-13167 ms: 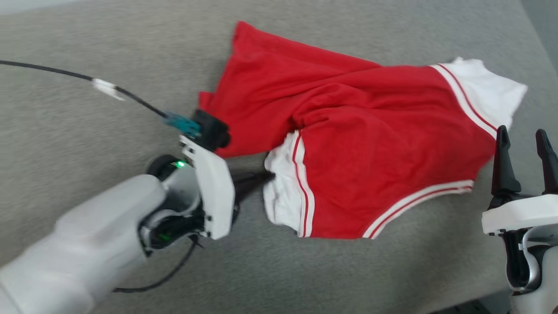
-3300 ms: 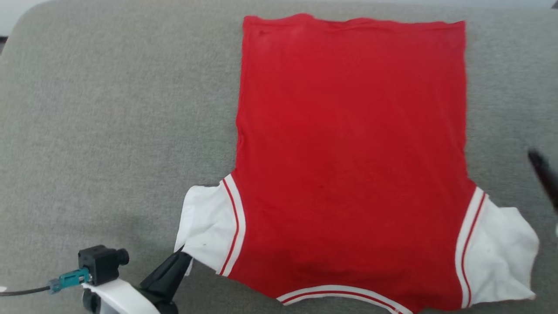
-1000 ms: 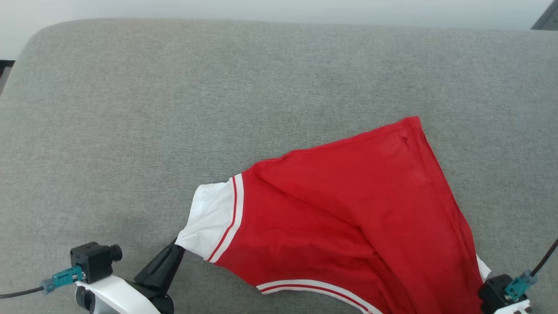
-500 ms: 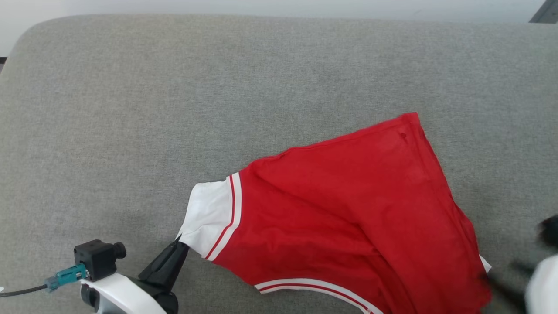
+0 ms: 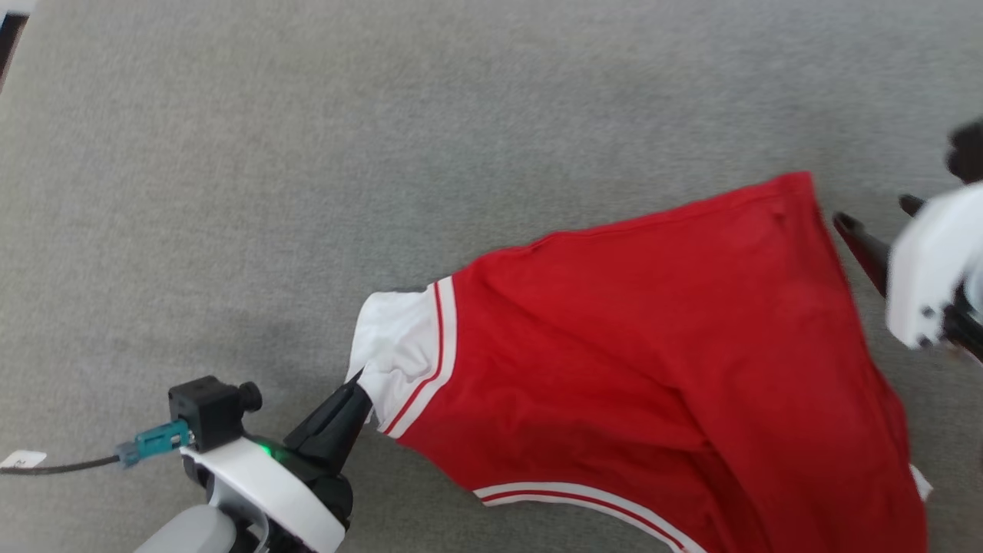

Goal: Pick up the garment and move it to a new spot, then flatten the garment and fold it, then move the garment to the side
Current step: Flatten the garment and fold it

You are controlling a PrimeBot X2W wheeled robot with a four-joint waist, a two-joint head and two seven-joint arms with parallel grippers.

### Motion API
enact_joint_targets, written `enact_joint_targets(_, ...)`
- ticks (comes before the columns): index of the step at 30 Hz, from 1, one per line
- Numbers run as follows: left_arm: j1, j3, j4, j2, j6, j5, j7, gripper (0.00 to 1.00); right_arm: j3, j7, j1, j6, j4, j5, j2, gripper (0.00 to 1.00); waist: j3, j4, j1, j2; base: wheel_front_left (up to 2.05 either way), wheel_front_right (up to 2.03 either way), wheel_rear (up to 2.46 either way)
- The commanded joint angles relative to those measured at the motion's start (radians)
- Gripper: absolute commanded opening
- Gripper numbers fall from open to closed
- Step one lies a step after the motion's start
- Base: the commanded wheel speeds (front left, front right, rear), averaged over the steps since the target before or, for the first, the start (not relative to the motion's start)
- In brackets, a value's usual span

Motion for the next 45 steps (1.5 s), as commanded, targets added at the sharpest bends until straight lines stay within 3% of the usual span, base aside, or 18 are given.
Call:
enact_joint_targets(1,-0.027,-0.008,0.004,-0.003,0.002,-0.008,-0.005,0.0,0.038,-0.02,-0.055,0.0,0.073,-0.022,0.0,1.0,0.034,0.029,0.0,0.0,0.0,0.0,0.0)
enact_joint_targets(7,-0.06,-0.033,0.021,-0.022,0.002,-0.03,-0.005,0.0,0.155,-0.025,-0.134,0.0,0.314,-0.044,-0.021,1.0,0.05,0.057,0.0,0.0,0.0,0.0,0.0)
enact_joint_targets(10,-0.065,-0.038,0.027,-0.024,0.002,-0.035,-0.005,0.0,0.181,-0.026,-0.126,0.0,0.363,-0.037,-0.029,1.0,0.047,0.061,0.0,0.0,0.0,0.0,0.0)
enact_joint_targets(11,-0.067,-0.04,0.03,-0.024,0.002,-0.035,-0.005,0.0,0.192,-0.028,-0.124,0.0,0.382,-0.026,-0.031,0.76,0.043,0.061,0.0,0.0,0.0,0.0,0.0)
enact_joint_targets(13,-0.073,-0.049,0.036,-0.023,0.002,-0.037,-0.005,0.0,0.2,-0.039,-0.12,0.0,0.408,-0.005,-0.029,0.03,0.033,0.057,0.0,0.0,0.0,0.0,0.0)
enact_joint_targets(14,-0.089,-0.058,0.031,-0.022,0.002,-0.047,-0.005,0.0,0.192,-0.071,-0.129,0.0,0.416,0.016,-0.026,0.0,0.024,0.051,0.0,0.0,0.0,0.0,0.0)
enact_joint_targets(20,-0.192,-0.102,0.048,0.02,0.002,-0.084,-0.005,0.0,0.14,-0.227,-0.222,0.0,0.409,0.025,-0.024,0.0,0.003,0.006,0.0,0.0,0.0,0.0,0.0)
enact_joint_targets(26,-0.409,-0.11,0.074,0.067,0.002,-0.229,0.008,0.0,0.049,-0.338,-0.371,0.0,0.468,-0.011,0.01,0.0,0.014,-0.06,0.0,0.0,0.0,0.0,0.0)
enact_joint_targets(36,-0.866,0.025,0.276,0.096,0.002,-0.447,0.109,0.0,-0.164,-0.509,-0.727,0.0,0.618,-0.113,0.131,0.0,0.087,-0.162,0.0,0.0,0.0,0.0,0.0)
enact_joint_targets(45,-1.205,0.126,0.429,0.073,0.002,-0.468,0.119,0.0,-0.272,-0.708,-0.964,-0.001,0.719,-0.171,0.209,0.0,0.1,-0.201,0.0,0.0,0.0,0.0,0.0)
